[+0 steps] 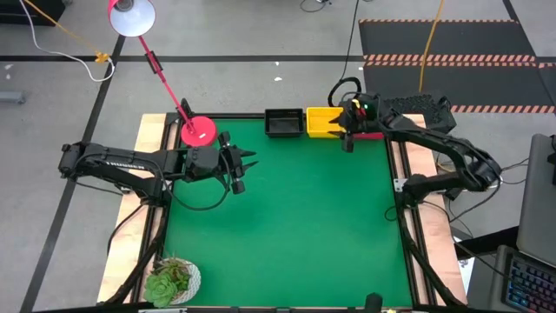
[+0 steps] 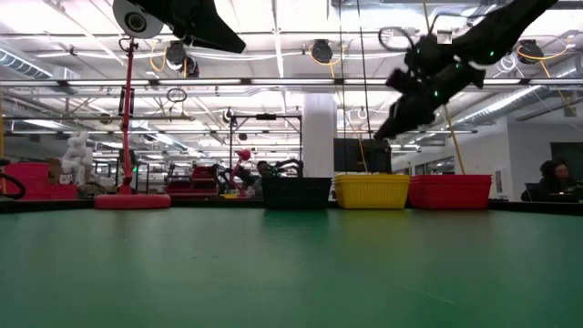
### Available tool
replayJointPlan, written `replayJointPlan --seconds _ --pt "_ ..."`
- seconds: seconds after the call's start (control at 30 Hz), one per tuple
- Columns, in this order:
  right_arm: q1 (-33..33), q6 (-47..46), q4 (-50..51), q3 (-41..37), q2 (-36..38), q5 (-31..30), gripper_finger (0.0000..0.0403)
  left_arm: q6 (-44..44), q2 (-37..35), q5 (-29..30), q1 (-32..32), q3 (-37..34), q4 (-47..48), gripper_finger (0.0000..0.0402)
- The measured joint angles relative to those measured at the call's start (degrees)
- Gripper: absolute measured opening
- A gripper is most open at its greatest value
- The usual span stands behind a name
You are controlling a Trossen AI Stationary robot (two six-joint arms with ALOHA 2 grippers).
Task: Stack baskets by color
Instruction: Return to Home Position
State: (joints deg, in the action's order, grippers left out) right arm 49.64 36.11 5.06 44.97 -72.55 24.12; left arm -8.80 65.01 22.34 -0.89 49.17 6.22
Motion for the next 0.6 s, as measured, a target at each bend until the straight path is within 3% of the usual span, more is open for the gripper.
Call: replayJointPlan --seconds 0.27,0.6 --pt "-14.0 -14.0 1.2 0.0 9.8 -0.5 0.0136 -1.7 0.0 1.7 0.2 0.0 -1.3 0.0120" --pt "-36.4 -19.8 5.6 0.0 18.8 -16.2 0.0026 1.0 0.0 1.7 0.2 0.0 -2.0 0.0120"
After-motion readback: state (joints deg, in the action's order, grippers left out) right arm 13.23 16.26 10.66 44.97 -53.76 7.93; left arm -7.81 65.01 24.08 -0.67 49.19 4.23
